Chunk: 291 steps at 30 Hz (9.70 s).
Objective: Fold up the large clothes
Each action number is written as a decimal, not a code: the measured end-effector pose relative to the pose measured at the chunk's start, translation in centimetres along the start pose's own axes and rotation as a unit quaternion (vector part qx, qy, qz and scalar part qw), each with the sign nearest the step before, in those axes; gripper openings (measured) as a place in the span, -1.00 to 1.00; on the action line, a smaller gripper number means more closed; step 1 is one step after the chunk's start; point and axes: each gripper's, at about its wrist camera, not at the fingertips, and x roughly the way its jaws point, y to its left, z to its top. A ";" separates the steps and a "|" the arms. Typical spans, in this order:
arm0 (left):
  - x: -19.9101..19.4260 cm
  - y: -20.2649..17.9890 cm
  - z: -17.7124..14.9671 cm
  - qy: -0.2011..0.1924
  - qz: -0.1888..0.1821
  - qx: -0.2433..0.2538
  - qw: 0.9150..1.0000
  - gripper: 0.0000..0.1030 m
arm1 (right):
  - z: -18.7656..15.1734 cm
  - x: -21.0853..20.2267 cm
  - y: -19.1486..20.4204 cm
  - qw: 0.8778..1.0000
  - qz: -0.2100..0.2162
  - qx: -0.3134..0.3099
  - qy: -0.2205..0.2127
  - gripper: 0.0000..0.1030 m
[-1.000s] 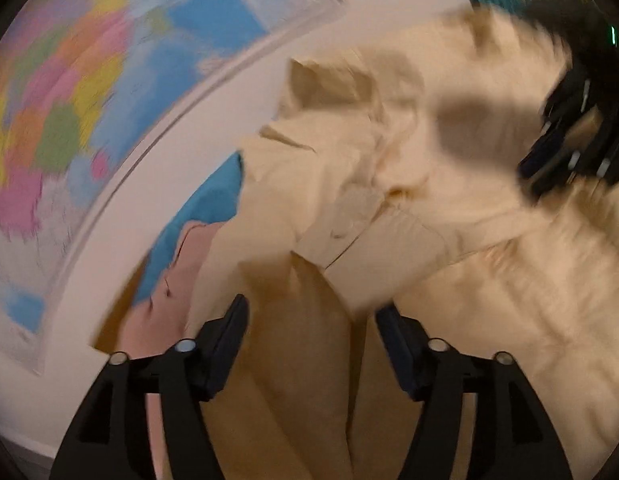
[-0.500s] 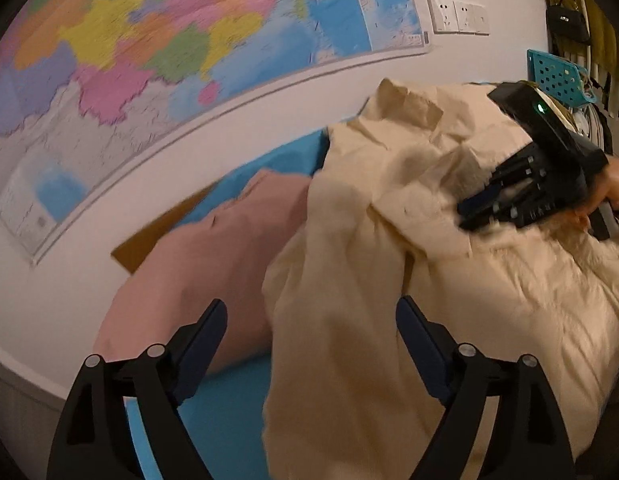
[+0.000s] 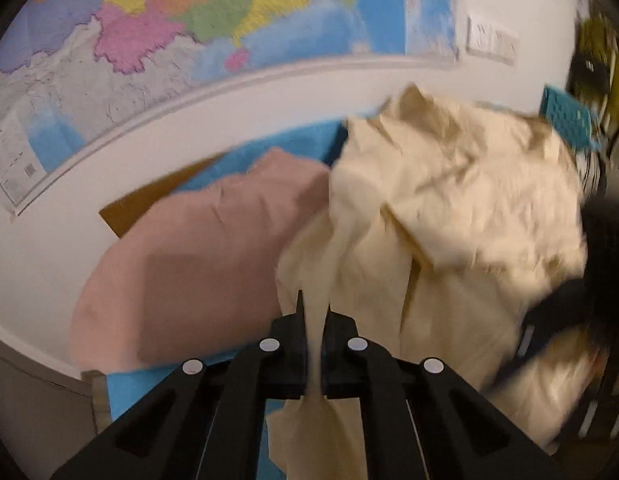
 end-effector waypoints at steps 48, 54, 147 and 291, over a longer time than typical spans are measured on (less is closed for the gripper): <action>4.4 -3.9 -3.0 0.005 -0.074 -0.022 0.997 0.31 | -11.3 -19.4 -2.4 0.973 -0.230 0.005 -0.024 0.82; 4.9 -5.3 -2.1 0.004 -0.068 -0.018 0.997 0.31 | -11.1 -21.1 -1.5 0.962 -0.269 0.027 -0.022 -0.64; 9.0 -9.1 6.0 -0.022 0.014 0.049 0.998 0.51 | -10.8 -29.9 -10.2 0.874 -0.433 0.178 -0.127 -0.96; 2.2 0.8 8.9 0.028 -0.219 -0.263 0.939 -0.64 | -7.8 -39.2 -8.0 0.870 -0.182 0.274 -0.368 -0.62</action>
